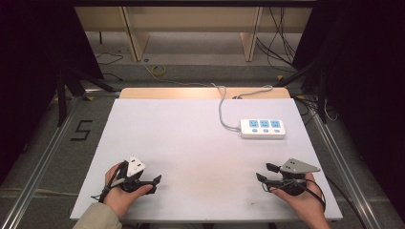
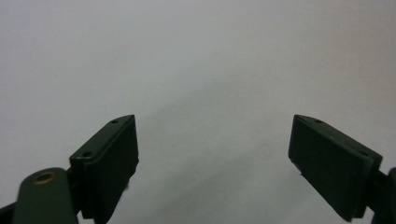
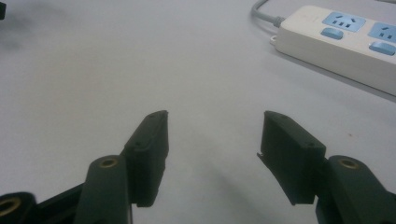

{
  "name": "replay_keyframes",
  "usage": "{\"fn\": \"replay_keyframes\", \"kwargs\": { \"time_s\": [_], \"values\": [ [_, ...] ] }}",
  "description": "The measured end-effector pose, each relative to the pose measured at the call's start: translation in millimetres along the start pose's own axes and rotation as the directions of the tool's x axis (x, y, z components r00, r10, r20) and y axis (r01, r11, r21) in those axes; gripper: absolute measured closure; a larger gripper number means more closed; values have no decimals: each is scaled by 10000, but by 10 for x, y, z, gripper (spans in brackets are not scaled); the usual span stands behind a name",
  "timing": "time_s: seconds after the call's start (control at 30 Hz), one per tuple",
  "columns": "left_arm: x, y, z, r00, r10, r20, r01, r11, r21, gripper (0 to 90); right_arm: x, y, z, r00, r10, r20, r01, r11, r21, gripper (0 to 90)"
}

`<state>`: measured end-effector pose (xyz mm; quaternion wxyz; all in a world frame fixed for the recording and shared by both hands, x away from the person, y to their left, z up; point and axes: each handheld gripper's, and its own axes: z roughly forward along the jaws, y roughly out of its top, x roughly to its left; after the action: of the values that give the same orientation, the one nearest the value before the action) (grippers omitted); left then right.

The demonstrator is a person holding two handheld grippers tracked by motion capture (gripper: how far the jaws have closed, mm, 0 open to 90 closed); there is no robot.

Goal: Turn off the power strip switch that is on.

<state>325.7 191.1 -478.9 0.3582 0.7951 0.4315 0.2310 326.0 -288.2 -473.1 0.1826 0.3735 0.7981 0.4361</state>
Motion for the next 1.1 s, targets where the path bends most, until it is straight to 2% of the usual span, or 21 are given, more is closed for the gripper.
{"fn": "replay_keyframes", "kwargs": {
  "time_s": [0.13, 0.17, 0.23, 0.27, 0.4, 0.43, 0.5, 0.73, 0.87, 1.1],
  "values": [
    [2, 6, 0, 10000, 1, -24, -1, 10000, -24, 158, 1, 1, -6, 10000, -53, 39, 53, 9998, 179, 511],
    [3, 4, 2, 10000, -33, -31, 33, 10000, -42, 159, -4, 7, -9, 9999, -147, 76, 144, 9994, 324, 574],
    [10, 2, 3, 10000, -40, -39, 40, 10000, -21, 159, -7, 10, -12, 9997, -218, 94, 214, 9987, 458, 603],
    [12, 3, 2, 10000, -38, -46, 38, 10000, -26, 159, -9, 15, -10, 9991, -386, 175, 373, 9971, 663, 672],
    [13, 7, 3, 9999, -77, -86, 76, 9999, -126, 159, -7, 45, -26, 9958, -778, 479, 741, 9945, 746, 846],
    [13, 8, 4, 9999, -73, -93, 72, 9999, -108, 159, -7, 45, -26, 9958, -778, 479, 741, 9945, 746, 846],
    [15, 5, 7, 10000, -70, -57, 70, 10000, -29, 160, -15, 71, -56, 9931, -868, 784, 807, 9937, 782, 900],
    [26, 3, 10, 9997, -195, -122, 194, 9998, -18, 161, -33, 123, -45, 9922, -645, 1070, 560, 9952, 807, 900],
    [30, 3, 6, 9997, -166, -159, 166, 9999, -8, 162, -38, 145, -30, 9922, -555, 1115, 457, 9950, 889, 900],
    [35, 0, 10, 9998, -144, -149, 145, 9999, 31, 163, -102, 184, -22, 9886, -330, 1467, 185, 9949, 995, 900]
  ]
}}
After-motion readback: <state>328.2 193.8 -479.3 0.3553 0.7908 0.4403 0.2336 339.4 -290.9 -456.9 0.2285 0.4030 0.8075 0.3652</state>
